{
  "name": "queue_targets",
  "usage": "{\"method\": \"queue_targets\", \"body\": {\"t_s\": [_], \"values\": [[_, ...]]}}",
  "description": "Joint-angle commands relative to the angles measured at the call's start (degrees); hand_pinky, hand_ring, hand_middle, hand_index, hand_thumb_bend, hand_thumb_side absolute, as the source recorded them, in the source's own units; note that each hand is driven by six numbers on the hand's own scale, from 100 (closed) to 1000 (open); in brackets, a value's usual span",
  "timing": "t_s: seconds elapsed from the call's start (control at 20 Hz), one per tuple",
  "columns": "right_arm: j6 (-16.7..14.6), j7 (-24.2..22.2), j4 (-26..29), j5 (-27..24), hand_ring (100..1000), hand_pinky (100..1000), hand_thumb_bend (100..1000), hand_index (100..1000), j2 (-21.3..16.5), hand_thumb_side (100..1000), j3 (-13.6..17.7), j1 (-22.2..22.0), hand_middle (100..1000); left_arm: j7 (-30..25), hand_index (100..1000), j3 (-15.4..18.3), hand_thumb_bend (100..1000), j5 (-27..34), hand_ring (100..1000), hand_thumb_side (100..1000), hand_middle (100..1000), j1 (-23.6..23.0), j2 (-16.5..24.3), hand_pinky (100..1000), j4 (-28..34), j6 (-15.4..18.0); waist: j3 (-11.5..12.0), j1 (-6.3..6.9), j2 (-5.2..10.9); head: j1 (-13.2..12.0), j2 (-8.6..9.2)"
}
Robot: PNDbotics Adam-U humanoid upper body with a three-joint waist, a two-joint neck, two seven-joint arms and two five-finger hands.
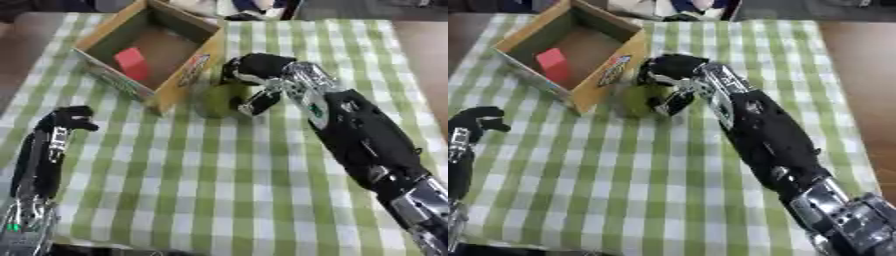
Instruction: Pick up objects on the table and place them in the box.
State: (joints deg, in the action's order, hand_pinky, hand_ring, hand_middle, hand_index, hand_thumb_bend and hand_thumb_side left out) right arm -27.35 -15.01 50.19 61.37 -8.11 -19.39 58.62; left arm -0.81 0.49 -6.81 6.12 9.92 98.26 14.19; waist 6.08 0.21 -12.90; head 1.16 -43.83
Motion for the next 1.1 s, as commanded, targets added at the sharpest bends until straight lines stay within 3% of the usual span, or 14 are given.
{"method": "queue_targets", "body": {"t_s": [0.05,0.65,1.1], "values": [[0.33,2.93,2.16,0.82,626,633,100,489,-0.69,100,0.31,2.29,325,-0.06,733,0.22,100,-0.22,575,896,642,0.46,0.80,826,0.99,0.06,0.10,0.12,0.92,0.22,-0.29],[2.44,1.62,7.23,-0.28,649,674,103,494,-1.51,100,0.84,11.46,336,-0.40,733,-0.13,100,-0.09,576,898,643,0.42,1.01,827,0.94,0.13,0.83,-0.20,1.14,1.08,-0.29],[6.32,5.38,0.03,8.00,666,681,100,552,6.03,100,7.02,15.93,391,-1.92,733,-1.73,100,0.46,576,901,643,1.10,0.97,827,0.74,0.33,3.28,-0.53,0.81,3.52,0.65]]}}
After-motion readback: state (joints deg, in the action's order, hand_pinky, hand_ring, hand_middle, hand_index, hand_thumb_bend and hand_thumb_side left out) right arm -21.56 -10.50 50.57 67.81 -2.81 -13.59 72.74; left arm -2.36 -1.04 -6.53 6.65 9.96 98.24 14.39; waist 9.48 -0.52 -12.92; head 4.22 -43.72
